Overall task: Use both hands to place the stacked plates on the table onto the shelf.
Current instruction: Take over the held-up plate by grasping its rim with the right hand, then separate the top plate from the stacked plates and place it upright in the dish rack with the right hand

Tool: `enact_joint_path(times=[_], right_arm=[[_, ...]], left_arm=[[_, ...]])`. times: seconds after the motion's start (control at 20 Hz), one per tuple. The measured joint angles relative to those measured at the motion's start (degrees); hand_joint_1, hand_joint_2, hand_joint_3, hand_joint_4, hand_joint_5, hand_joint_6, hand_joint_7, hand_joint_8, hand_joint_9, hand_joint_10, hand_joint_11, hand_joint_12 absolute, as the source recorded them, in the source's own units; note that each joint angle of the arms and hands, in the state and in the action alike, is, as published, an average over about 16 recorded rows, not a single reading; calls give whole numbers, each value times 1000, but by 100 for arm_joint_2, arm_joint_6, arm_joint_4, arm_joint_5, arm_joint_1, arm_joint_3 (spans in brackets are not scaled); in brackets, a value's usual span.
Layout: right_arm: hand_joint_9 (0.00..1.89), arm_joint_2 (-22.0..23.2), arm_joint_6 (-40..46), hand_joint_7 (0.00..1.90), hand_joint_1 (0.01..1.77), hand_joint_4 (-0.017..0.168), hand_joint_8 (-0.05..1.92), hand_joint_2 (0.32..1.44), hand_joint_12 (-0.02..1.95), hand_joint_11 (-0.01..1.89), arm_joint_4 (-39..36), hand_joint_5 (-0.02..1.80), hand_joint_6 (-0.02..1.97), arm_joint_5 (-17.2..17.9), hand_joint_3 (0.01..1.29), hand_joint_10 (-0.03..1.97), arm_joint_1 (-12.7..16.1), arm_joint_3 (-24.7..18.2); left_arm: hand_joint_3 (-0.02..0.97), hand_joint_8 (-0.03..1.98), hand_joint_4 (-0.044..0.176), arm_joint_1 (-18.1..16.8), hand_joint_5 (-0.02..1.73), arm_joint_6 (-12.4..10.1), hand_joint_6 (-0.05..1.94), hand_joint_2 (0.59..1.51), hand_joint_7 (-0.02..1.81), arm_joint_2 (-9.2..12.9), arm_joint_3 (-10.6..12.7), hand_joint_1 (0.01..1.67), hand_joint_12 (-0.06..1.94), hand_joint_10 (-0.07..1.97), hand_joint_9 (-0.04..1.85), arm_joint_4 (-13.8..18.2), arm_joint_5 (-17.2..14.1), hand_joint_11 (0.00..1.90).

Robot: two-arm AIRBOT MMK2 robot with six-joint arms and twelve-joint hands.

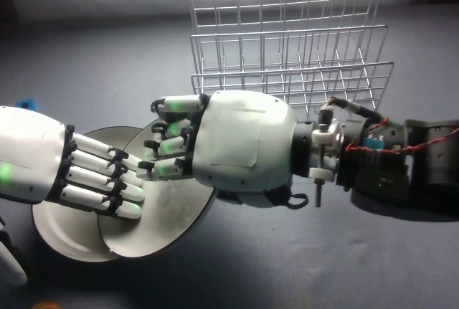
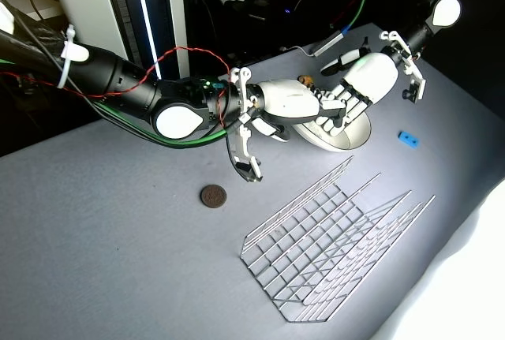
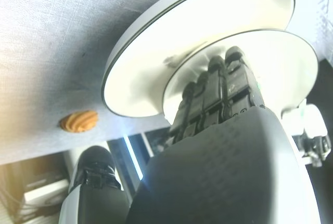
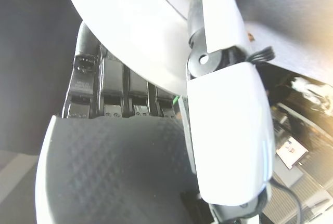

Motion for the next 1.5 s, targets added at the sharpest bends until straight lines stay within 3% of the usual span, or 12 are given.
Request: enact_joint_path(times=[0.25, 0.7, 1.15, 1.5], right_arm=[[812, -200, -34, 753, 1183, 1, 178, 1049, 1202, 436, 113, 656, 338, 98, 13, 114, -16, 186], [1186, -292, -67, 1004, 1155, 1, 453, 997, 1071, 852, 73, 845, 743, 339, 14, 97, -33, 262], [1300, -27, -78, 1078, 1159, 14, 558, 974, 1047, 927, 28, 923, 772, 348, 14, 44, 85, -95], [1311, 594, -19, 1114, 1176, 25, 659, 975, 1086, 891, 104, 986, 823, 132, 14, 21, 500, -850]], left_arm=[[10, -18, -4, -5, -5, -4, -10, 1069, -11, 0, -2, 15, -1, 15, 21, 6, -1, 14], [10, -15, -3, -180, -2, -141, -4, 1069, -4, 12, 100, 15, -1, 15, 17, -126, -31, 14], [11, -9, 1, -790, 11, -608, 11, 1070, 14, 225, 382, 15, -1, 15, 15, -376, -113, 13], [11, -7, 1, -1366, 20, -1063, 16, 1071, 19, 606, 464, 14, -2, 15, 18, -305, -137, 13]])
